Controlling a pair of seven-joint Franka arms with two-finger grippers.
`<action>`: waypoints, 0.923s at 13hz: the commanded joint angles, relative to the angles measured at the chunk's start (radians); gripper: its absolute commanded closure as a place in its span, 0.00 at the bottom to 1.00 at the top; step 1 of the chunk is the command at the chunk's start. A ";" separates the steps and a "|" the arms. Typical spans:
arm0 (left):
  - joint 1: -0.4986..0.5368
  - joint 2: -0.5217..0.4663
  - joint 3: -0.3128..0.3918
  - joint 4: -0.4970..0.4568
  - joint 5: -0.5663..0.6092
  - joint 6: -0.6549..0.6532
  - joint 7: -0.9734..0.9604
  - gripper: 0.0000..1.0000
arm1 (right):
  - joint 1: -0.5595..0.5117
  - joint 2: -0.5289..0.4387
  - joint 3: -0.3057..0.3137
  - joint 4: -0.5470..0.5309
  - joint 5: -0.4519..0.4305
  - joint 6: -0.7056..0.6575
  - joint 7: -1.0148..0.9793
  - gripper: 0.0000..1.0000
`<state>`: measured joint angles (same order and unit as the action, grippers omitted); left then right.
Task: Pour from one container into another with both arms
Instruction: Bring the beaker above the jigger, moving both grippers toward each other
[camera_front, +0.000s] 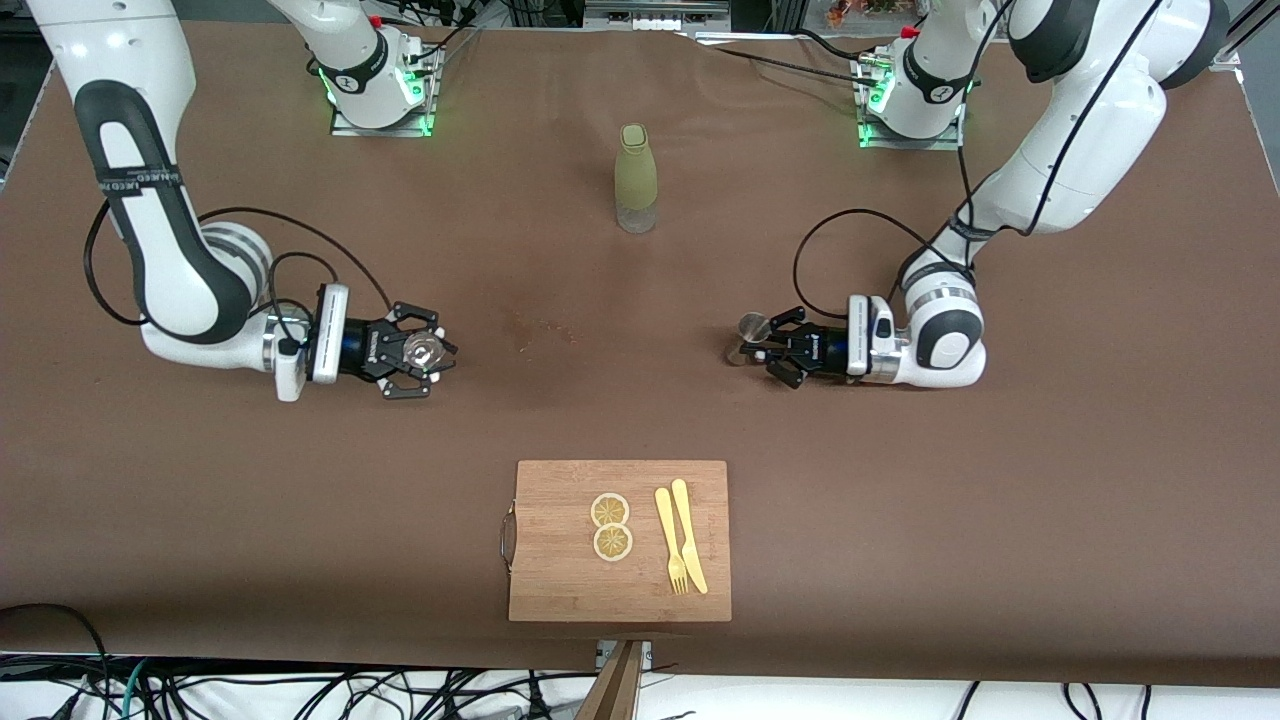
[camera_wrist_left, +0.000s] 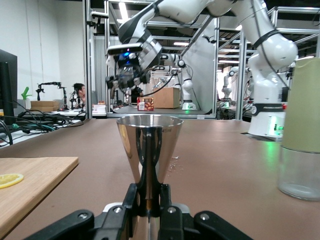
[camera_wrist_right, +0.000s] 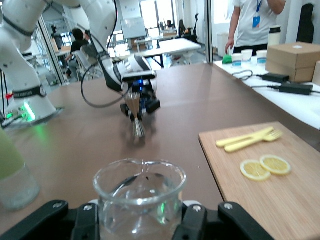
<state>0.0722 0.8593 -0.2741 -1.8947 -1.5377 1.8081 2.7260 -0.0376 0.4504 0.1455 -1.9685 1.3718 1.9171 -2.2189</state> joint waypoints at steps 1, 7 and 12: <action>-0.043 -0.008 -0.042 -0.021 -0.100 0.091 0.097 1.00 | 0.047 -0.065 0.034 -0.070 0.096 0.051 -0.010 0.78; -0.204 -0.008 -0.077 -0.009 -0.281 0.217 0.098 1.00 | 0.223 -0.079 0.043 -0.075 0.194 0.193 -0.007 0.78; -0.299 0.006 -0.083 0.029 -0.375 0.264 0.098 1.00 | 0.306 -0.072 0.045 -0.072 0.271 0.275 -0.008 0.78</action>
<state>-0.2072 0.8595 -0.3545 -1.8820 -1.8532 2.0519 2.7278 0.2491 0.4082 0.1937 -2.0122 1.6141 2.1661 -2.2206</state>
